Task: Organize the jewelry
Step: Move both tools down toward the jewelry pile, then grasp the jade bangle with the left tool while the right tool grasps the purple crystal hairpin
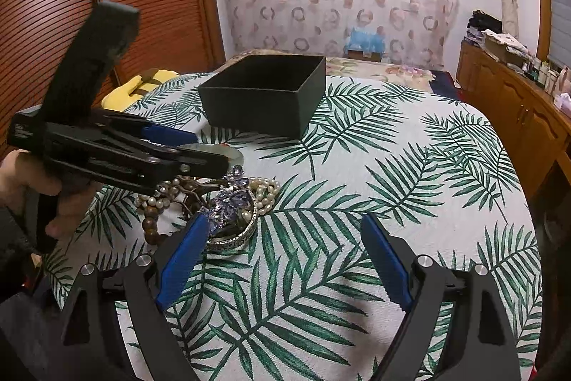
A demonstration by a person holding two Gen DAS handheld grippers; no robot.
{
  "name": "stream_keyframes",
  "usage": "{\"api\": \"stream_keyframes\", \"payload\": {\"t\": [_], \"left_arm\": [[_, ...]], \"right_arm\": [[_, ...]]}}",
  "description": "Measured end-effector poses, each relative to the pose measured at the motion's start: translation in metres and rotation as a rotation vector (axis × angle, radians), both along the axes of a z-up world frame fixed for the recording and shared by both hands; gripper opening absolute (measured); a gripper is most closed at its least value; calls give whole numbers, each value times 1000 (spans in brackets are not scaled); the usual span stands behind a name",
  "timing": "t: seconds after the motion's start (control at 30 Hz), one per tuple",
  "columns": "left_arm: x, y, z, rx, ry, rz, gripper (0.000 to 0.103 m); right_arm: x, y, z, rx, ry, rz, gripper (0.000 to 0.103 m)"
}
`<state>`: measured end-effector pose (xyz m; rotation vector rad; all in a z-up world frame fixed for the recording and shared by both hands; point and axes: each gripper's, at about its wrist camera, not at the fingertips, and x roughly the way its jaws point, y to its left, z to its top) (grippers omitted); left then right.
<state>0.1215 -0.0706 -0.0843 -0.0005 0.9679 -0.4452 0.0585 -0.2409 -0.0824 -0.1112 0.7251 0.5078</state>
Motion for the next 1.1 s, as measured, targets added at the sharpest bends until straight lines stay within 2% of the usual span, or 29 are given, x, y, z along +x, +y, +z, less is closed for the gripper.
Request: {"api": "stream_keyframes", "payload": {"t": [0.13, 0.3, 0.5, 0.63, 0.77, 0.83, 1.1], "left_arm": [[2, 1, -2, -18, 7, -13, 69], [-4, 6, 1, -17, -11, -9, 69], [-16, 27, 18, -28, -79, 39, 69], [-30, 41, 30, -13, -145, 81, 69], [-42, 51, 35, -27, -166, 111, 69], [-45, 52, 34, -26, -173, 122, 69], [-57, 57, 31, -35, -178, 139, 69]], "right_arm": [[0, 1, 0, 2, -1, 1, 89], [-1, 3, 0, 7, 0, 6, 89], [3, 11, 4, 5, 1, 34, 89], [10, 19, 8, 12, 18, 65, 76], [16, 32, 9, 20, 36, 106, 64], [21, 38, 6, 10, 54, 112, 52], [37, 43, -7, 2, 143, 113, 50]]}}
